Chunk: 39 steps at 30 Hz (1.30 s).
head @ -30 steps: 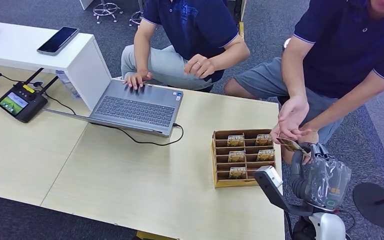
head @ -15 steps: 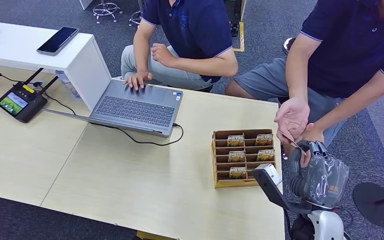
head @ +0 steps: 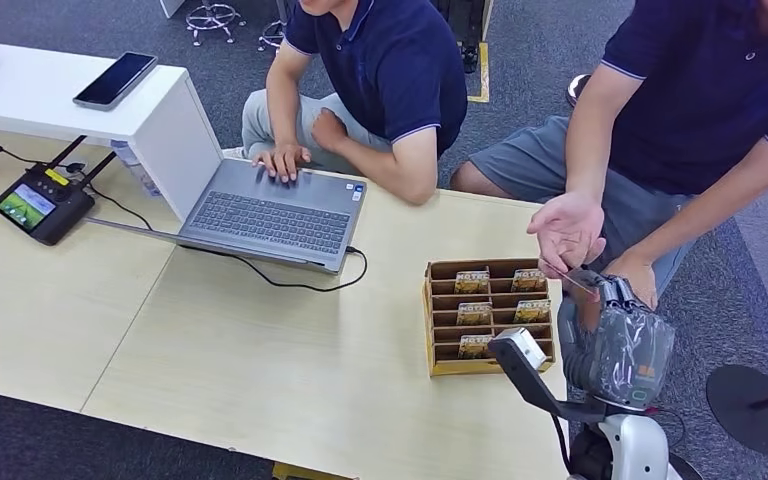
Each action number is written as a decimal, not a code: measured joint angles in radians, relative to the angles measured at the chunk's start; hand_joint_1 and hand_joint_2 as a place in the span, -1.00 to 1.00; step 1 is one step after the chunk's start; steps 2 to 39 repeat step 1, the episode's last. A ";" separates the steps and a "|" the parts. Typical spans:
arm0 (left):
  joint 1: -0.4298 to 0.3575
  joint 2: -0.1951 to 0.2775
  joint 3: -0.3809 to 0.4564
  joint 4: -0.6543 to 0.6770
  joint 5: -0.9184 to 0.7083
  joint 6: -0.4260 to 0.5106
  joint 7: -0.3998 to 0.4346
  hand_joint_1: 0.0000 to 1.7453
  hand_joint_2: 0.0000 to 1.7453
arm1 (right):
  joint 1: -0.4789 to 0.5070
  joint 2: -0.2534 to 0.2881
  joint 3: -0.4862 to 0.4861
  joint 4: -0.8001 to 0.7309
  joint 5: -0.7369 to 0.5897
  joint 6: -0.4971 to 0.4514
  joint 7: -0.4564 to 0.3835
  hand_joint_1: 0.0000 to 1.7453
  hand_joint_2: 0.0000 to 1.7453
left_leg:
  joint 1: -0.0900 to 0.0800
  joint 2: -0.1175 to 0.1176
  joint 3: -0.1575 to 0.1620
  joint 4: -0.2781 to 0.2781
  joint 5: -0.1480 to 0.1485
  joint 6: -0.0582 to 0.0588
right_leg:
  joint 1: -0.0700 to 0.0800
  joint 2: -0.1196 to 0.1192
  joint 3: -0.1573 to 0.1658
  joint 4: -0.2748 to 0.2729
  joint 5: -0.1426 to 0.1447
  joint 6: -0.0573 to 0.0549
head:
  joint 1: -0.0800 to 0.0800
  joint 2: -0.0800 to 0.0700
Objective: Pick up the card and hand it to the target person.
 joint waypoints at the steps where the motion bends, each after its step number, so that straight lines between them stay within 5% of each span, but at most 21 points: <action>1: 0.001 0.000 0.000 0.000 0.000 0.000 0.000 -1.00 -1.00 | 0.000 0.000 0.001 0.001 0.000 0.000 0.001 -1.00 1.00 | 0.000 0.000 0.000 0.000 0.000 0.000 | 0.000 0.000 0.000 0.000 0.000 0.000 | 0.000 0.000; 39: 0.001 0.000 0.000 0.000 0.000 0.000 0.000 -1.00 -1.00 | 0.000 0.000 0.001 0.001 0.000 0.000 0.001 -1.00 1.00 | 0.000 0.000 0.000 0.000 0.000 0.000 | 0.000 0.000 0.000 0.000 0.000 0.000 | 0.000 0.000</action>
